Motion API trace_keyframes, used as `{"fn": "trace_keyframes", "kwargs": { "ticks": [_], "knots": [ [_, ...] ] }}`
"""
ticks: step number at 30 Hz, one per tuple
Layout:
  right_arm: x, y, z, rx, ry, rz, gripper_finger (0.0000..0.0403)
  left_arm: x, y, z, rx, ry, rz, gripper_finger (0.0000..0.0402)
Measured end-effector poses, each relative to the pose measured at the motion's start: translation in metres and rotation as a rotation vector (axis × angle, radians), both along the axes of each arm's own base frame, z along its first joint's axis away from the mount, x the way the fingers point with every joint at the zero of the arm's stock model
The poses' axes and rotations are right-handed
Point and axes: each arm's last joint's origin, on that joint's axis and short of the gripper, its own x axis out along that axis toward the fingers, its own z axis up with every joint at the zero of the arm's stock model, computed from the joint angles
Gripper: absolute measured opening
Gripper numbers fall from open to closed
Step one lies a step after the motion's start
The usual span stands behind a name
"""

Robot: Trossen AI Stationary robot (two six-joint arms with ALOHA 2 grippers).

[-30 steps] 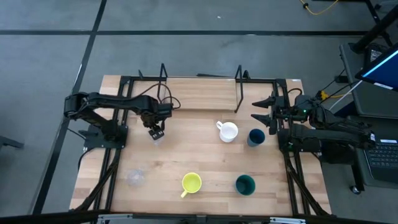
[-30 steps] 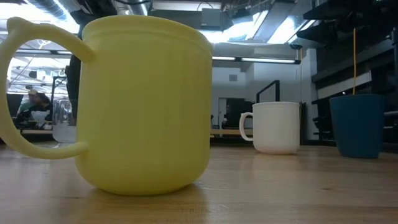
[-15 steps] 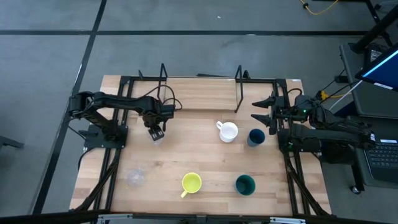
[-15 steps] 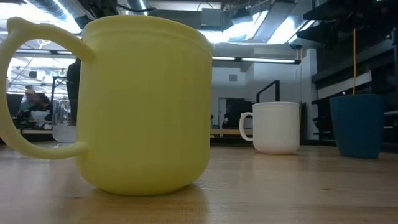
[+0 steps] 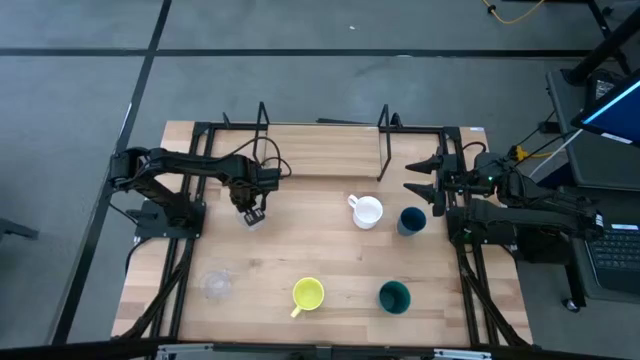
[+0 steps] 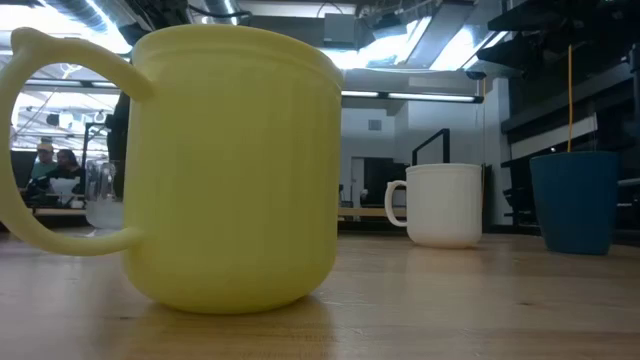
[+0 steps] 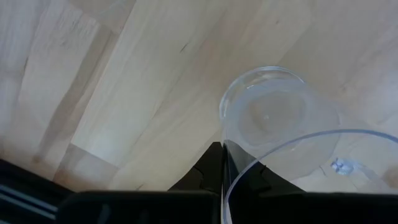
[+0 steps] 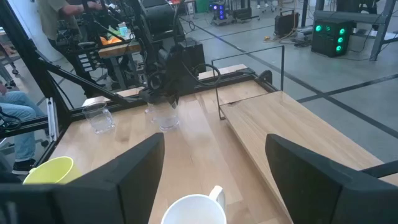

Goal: Stack small to large cups/mugs on shelf
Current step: Put the top transparent mug on the shelf

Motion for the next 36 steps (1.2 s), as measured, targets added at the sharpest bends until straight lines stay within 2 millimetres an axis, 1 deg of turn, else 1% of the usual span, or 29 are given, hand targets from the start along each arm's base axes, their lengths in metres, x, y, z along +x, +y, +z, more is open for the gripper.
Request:
{"fn": "trace_keyframes", "kwargs": {
  "ticks": [3, 7, 10, 13, 16, 18, 21, 23, 26, 28, 30, 32, 36],
  "knots": [
    [0.0, 0.0, 0.0, 0.0, 0.0, 0.0, 0.0282, -0.001, -0.003, 0.008, -0.005, -0.004, 0.021, 0.0002],
    [0.0, 0.0, 0.0, 0.0, 0.001, 0.0, 0.0282, 0.01, -0.008, 0.034, -0.021, -0.072, 0.023, 0.0002],
    [0.0, 0.0, 0.0, 0.0, 0.002, 0.0, 0.0282, 0.029, -0.01, 0.06, 0.023, -0.22, -0.005, 0.0001],
    [0.0, 0.0, 0.0, 0.001, 0.003, 0.0, 0.0282, 0.053, -0.007, 0.084, 0.134, -0.414, -0.018, 0.0001],
    [0.0, 0.0, 0.0, 0.0, 0.002, 0.0, 0.0282, 0.074, 0.002, 0.112, 0.264, -0.567, 0.021, 0.0001],
    [0.0, 0.0, 0.0, 0.001, 0.002, 0.001, 0.0282, 0.085, 0.012, 0.126, 0.317, -0.597, 0.058, 0.0001],
    [0.0, 0.0, 0.0, 0.001, 0.002, 0.0, 0.0282, 0.101, 0.034, 0.142, 0.354, -0.611, 0.097, 0.0001],
    [0.0, 0.0, 0.0, 0.001, 0.002, 0.001, 0.0282, 0.109, 0.053, 0.15, 0.351, -0.577, 0.11, 0.0],
    [0.0, 0.0, 0.0, 0.001, 0.002, 0.0, 0.0282, 0.115, 0.087, 0.158, 0.341, -0.486, 0.154, 0.0],
    [0.0, 0.0, 0.0, 0.001, 0.002, 0.0, 0.0282, 0.113, 0.111, 0.16, 0.326, -0.424, 0.197, 0.0],
    [0.0, 0.0, 0.0, 0.001, 0.002, 0.0, 0.0282, 0.111, 0.135, 0.16, 0.296, -0.395, 0.215, 0.0],
    [0.0, 0.0, 0.0, 0.001, 0.002, 0.0, 0.0282, 0.107, 0.159, 0.155, 0.251, -0.392, 0.255, 0.0],
    [0.0, 0.0, 0.0, 0.001, 0.003, 0.0, 0.0282, 0.096, 0.202, 0.137, 0.189, -0.366, 0.342, 0.0]
  ]
}}
